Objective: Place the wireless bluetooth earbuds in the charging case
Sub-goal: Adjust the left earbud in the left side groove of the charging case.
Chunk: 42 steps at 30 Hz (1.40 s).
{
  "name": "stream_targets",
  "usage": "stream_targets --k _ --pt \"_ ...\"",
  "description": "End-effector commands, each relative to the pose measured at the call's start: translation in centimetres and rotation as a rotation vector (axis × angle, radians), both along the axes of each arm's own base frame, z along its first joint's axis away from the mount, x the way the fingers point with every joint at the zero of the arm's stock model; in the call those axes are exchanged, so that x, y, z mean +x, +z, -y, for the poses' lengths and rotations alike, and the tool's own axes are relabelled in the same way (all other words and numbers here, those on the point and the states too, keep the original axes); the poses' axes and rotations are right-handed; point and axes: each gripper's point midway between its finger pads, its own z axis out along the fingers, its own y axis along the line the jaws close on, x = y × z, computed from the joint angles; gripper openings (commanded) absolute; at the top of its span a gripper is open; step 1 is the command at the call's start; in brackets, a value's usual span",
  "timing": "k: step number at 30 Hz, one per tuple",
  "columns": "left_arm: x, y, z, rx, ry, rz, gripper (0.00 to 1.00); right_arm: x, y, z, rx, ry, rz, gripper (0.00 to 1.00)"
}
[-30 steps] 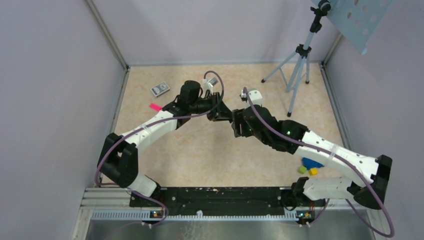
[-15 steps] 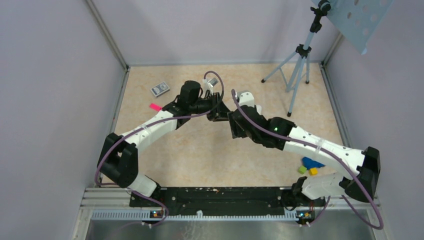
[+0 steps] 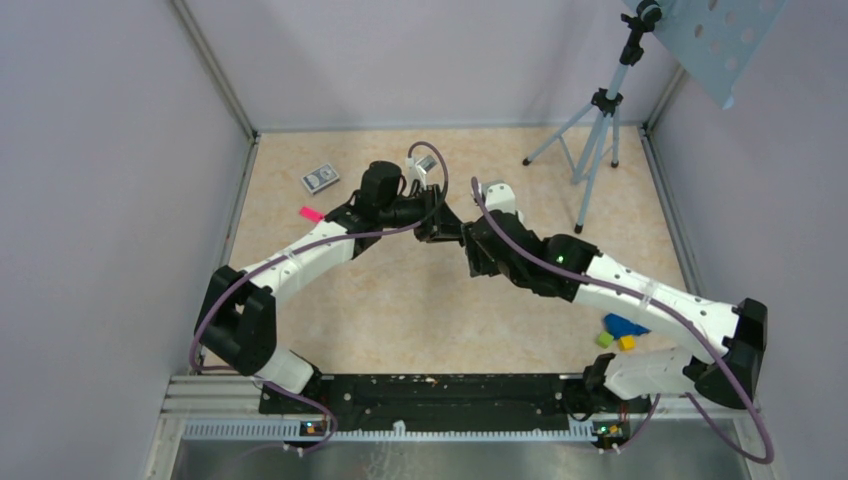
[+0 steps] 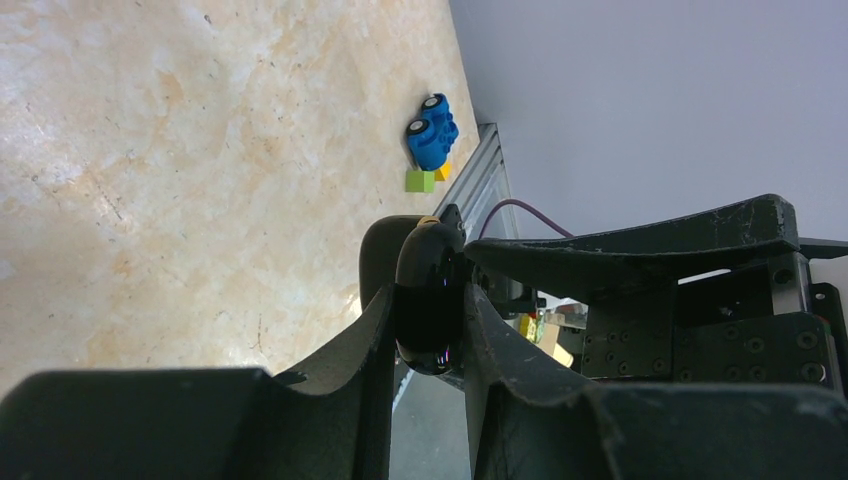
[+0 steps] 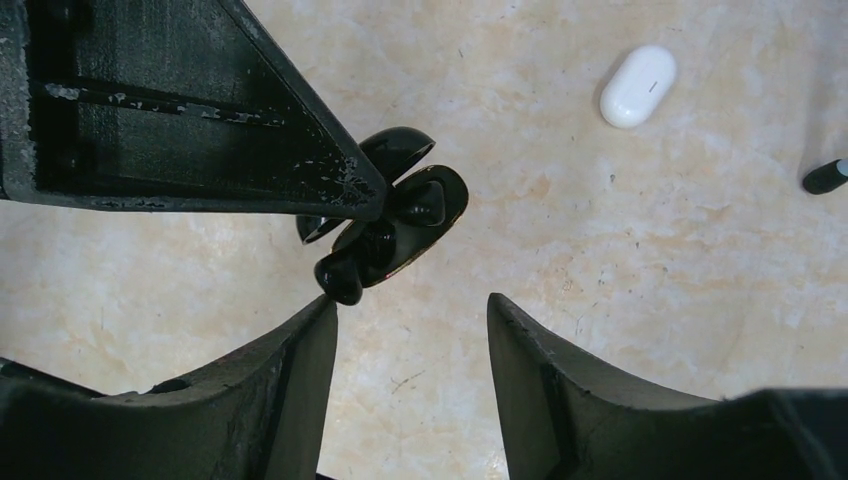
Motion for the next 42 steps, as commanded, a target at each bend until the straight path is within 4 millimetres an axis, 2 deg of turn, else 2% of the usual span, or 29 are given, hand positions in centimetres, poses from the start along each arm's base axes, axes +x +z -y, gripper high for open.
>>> stream_targets --k 1,9,15,21,23,26,29,34,42 --pt "0.0 2.0 -0.3 -0.030 -0.001 0.071 0.00 0.5 2.7 1.0 0.046 -0.038 0.053 0.55" --pt "0.0 1.8 -0.2 -0.030 -0.003 0.062 0.00 0.4 3.1 1.7 0.044 -0.049 0.062 0.54" --pt "0.0 1.8 -0.2 -0.030 -0.003 0.060 0.00 0.5 3.0 1.3 0.056 -0.039 0.056 0.54" --pt "0.0 1.8 -0.2 -0.030 -0.003 0.061 0.00 0.0 5.6 1.1 0.163 -0.027 0.088 0.54" --pt "0.1 1.8 -0.2 -0.029 0.000 0.060 0.00 -0.5 6.3 0.4 0.219 -0.003 0.080 0.50" --pt "0.1 1.8 -0.2 -0.029 0.000 0.061 0.00 -1.0 6.8 -0.9 0.292 0.019 0.056 0.38" --pt "0.1 1.8 -0.2 -0.029 0.001 0.062 0.00 -1.3 6.5 -2.4 0.314 0.054 0.031 0.35" --pt "0.1 1.9 -0.2 -0.030 -0.001 0.062 0.00 -0.9 4.5 -3.7 0.229 0.077 -0.010 0.39" --pt "0.1 1.9 -0.1 -0.029 -0.005 0.069 0.00 -0.3 3.2 -3.7 0.133 0.084 -0.001 0.38"
